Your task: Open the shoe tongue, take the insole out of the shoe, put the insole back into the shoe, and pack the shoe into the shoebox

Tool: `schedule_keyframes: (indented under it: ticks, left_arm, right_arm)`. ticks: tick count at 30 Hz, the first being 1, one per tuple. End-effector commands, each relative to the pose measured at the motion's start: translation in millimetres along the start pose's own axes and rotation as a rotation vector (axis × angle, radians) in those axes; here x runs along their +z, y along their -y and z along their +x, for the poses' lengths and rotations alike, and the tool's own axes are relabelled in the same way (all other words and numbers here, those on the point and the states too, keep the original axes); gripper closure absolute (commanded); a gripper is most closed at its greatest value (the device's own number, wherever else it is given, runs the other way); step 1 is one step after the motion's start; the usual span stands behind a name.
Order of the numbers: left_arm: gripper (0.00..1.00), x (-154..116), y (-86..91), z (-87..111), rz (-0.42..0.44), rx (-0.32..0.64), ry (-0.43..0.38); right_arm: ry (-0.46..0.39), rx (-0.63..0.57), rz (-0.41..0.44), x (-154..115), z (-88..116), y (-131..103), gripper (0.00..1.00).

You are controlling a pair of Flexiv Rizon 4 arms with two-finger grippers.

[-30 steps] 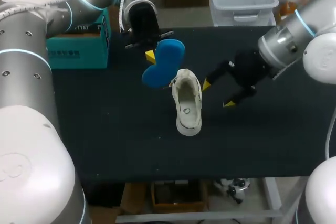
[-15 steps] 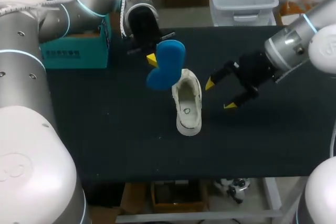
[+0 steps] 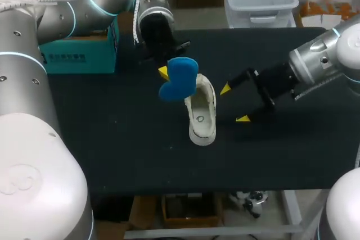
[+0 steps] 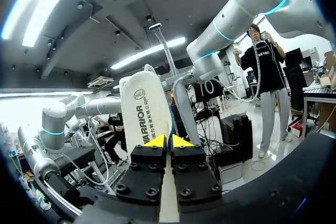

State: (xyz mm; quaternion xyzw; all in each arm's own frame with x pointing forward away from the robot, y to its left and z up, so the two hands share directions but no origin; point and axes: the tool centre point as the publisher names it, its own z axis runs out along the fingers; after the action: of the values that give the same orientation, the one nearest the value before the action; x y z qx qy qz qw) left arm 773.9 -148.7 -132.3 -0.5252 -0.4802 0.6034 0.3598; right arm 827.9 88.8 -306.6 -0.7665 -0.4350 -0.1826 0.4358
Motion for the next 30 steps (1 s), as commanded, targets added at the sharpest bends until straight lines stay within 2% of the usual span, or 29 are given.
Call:
schedule_keyframes:
  ticks: [1, 10, 17, 26, 30]
  left_arm:
    - [1.00, 9, -0.3, -3.7, -0.054, 0.016, -0.019]
    - [1.00, 25, -24.8, -9.8, -0.142, 0.058, -0.023]
    - [1.00, 39, -42.2, -14.5, -0.244, 0.109, -0.010]
    - [1.00, 42, -58.4, -15.2, -0.272, 0.129, -0.019]
    - [1.00, 39, -66.7, -16.9, -0.290, 0.135, 0.003]
  right_arm:
    - [0.019, 0.036, 0.046, 2, 8, -1, 0.00]
    - [-0.030, 0.031, 0.068, 12, 10, 16, 0.00]
    - [-0.103, 0.043, 0.076, 21, -1, 31, 0.00]
    - [-0.230, -0.028, 0.058, 24, -1, 38, 0.00]
    - [-0.228, -0.015, 0.086, 29, 3, 36, 0.00]
